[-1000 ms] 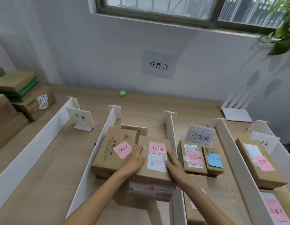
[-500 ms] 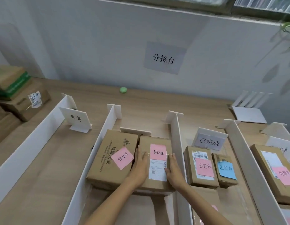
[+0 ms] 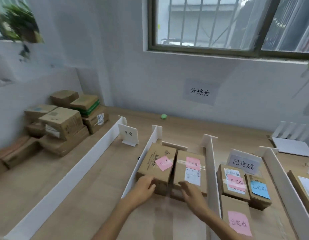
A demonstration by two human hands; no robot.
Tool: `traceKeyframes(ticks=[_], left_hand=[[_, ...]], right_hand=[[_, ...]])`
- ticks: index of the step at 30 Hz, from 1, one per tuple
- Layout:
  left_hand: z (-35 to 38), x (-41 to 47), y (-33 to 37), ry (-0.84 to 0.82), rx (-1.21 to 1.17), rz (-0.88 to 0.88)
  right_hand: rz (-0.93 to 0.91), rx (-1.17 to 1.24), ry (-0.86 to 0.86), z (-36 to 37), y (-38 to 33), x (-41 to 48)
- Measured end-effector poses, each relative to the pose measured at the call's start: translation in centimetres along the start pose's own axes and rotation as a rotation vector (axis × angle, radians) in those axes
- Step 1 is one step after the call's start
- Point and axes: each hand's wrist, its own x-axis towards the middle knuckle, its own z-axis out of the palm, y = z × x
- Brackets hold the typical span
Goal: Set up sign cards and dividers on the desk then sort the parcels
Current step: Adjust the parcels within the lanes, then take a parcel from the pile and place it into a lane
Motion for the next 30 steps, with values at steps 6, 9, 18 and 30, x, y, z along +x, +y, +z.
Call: traceKeyframes(ticks=[6, 9, 18, 30], left_hand=[[-8.1, -14.3, -6.9, 0.256, -0.019, -0.22], [-11.0, -21.0, -10.0, 0.373, -0.019, -0.317], [-17.3, -35.3, -19.4, 0.607, -0.128, -0.528], [-28.6, -47.5, -35.8, 0.73, -0.116, -0.614]], right_hand=[[-0.169, -0.007, -0.255, 5.2, -8.4, -3.1], [-0.19, 0.031, -0.363, 9.1, -12.7, -4.3], [-0.276, 0.123, -0.619, 22.1, -27.5, -7.6], [-0.121, 0.159, -0.752, 40.2, -46.1, -7.1]])
